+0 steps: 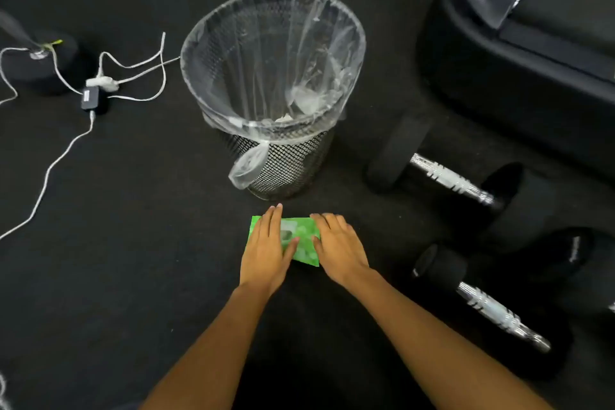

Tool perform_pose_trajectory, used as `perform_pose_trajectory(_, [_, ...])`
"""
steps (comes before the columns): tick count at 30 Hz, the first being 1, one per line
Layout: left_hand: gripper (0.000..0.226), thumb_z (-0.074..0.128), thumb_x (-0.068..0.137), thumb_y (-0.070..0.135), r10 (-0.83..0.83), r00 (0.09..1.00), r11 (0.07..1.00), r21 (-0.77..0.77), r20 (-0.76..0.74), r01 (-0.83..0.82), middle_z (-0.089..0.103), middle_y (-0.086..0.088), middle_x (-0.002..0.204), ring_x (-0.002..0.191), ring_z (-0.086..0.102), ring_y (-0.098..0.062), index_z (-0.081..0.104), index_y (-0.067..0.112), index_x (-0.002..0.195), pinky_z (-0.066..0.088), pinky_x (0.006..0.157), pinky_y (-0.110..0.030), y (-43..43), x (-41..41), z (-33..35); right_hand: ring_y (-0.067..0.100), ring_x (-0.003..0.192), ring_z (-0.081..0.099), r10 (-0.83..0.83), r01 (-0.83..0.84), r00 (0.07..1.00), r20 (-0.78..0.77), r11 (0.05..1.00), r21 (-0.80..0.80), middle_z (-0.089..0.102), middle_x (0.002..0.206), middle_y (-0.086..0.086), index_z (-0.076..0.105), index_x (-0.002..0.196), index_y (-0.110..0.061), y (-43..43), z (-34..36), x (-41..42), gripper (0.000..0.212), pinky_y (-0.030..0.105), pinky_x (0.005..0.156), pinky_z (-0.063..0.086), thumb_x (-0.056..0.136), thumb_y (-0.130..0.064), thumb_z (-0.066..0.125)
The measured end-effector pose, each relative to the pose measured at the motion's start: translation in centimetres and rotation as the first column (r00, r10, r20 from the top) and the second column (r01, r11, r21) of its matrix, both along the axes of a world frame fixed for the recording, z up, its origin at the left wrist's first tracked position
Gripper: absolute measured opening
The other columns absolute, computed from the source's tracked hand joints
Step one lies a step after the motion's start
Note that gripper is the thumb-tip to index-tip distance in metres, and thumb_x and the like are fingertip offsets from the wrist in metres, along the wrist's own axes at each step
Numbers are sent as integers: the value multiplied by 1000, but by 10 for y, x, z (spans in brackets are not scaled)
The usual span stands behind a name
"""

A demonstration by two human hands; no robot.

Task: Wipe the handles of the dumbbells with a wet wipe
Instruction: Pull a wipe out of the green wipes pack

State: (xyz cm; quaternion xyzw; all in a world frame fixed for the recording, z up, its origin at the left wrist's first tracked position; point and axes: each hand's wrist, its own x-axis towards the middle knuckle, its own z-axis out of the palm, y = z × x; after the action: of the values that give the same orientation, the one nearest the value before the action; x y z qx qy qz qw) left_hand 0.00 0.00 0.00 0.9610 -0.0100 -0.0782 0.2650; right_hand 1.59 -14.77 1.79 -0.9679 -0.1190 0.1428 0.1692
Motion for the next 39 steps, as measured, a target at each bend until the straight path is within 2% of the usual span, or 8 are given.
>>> perform_pose_trajectory(4, [64,49,94,33,188,976,966,-162,-106,-203,33,0,147,134,32,-17,13,23,147,37,99,-34,9,3,3,19,120,38,-42,43,999,-24,998,40,42,133,4,39,138,-17,19,-9,6,41,32,99,34,98,-26,39])
perform_pose_trajectory(8, [49,45,96,30,220,965,961,-139,-143,-239,57,-5,124,106,57,-21,30,23,142,47,81,-35,16,2,-2,22,115,41,45,-47,998,54,998,36,46,125,5,53,127,-16,34,-13,7,33,34,96,36,96,-23,43])
perform_pose_trajectory(13, [35,35,100,27,256,955,955,-117,-150,-274,64,-11,85,73,58,-22,51,11,126,41,62,-32,16,2,-3,26,95,55,125,-121,982,142,992,-36,61,100,7,69,97,-13,55,-17,9,19,38,82,47,78,-16,69])
perform_pose_trajectory(18, [37,33,101,28,258,949,945,-159,-179,-287,65,-11,94,71,50,-11,44,19,135,37,63,-27,15,3,0,24,90,58,209,-197,971,114,974,-110,64,92,5,69,93,-13,61,-15,15,35,35,77,48,61,-13,81])
perform_pose_trajectory(21, [31,36,100,26,249,949,936,-203,-195,-288,60,-5,86,69,53,-11,52,14,123,38,60,-25,14,0,1,18,74,60,225,-202,964,140,966,-159,64,76,-3,70,78,-20,58,-19,15,42,28,65,51,41,-21,89])
perform_pose_trajectory(27, [19,40,98,18,221,946,939,-212,-236,-272,61,-5,84,65,52,-6,55,11,107,38,54,-21,20,-1,-1,20,78,60,392,-343,900,192,907,-245,66,82,-1,73,82,-18,53,-29,16,38,30,64,51,48,-22,88])
perform_pose_trajectory(33, [20,39,98,17,229,944,934,-219,-237,-281,57,0,82,66,51,-6,55,10,108,33,52,-16,19,-1,-1,28,118,42,488,-438,864,125,850,-291,51,125,11,57,118,-5,62,-28,20,32,37,96,37,86,-11,57])
perform_pose_trajectory(39, [13,42,97,18,202,947,951,-180,-249,-251,50,6,79,61,45,-3,52,12,100,30,49,-17,18,-3,0,24,114,42,283,-283,959,24,959,25,50,122,9,53,116,-7,53,-33,19,26,34,97,37,90,-8,47])
